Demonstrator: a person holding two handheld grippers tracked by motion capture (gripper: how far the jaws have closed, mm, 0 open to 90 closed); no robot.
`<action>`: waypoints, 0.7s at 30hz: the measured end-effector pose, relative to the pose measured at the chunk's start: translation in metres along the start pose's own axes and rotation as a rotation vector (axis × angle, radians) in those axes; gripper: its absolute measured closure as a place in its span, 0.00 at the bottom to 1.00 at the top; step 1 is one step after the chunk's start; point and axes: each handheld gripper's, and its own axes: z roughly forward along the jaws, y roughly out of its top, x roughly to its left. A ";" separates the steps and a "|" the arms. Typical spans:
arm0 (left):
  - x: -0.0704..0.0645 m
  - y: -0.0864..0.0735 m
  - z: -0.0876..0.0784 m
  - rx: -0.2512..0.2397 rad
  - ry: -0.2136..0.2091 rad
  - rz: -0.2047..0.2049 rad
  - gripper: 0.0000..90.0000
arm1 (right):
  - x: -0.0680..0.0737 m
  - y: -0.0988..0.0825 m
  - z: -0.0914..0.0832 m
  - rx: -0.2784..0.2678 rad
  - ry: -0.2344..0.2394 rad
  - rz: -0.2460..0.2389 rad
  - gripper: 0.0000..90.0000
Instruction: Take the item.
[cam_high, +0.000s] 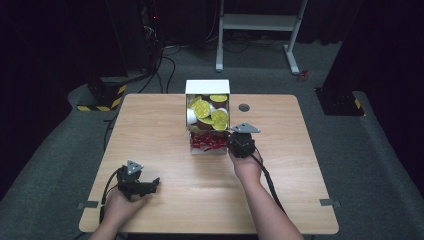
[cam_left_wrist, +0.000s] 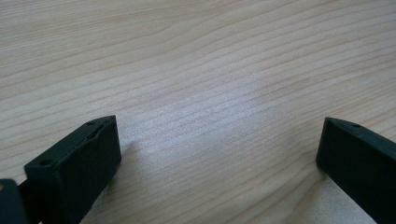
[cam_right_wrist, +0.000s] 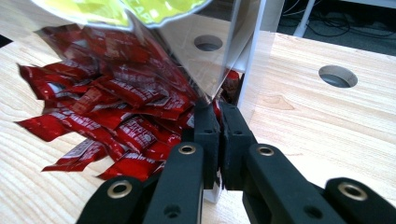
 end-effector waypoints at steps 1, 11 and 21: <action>0.000 0.000 0.000 0.001 -0.001 0.001 0.00 | 0.000 0.000 -0.001 -0.003 0.000 -0.004 0.97; 0.000 0.000 0.000 0.000 0.001 0.004 0.00 | 0.001 -0.005 -0.011 -0.023 0.017 0.001 0.97; 0.000 0.000 0.000 0.002 -0.001 0.004 0.00 | 0.000 -0.010 -0.019 -0.040 0.035 -0.001 0.98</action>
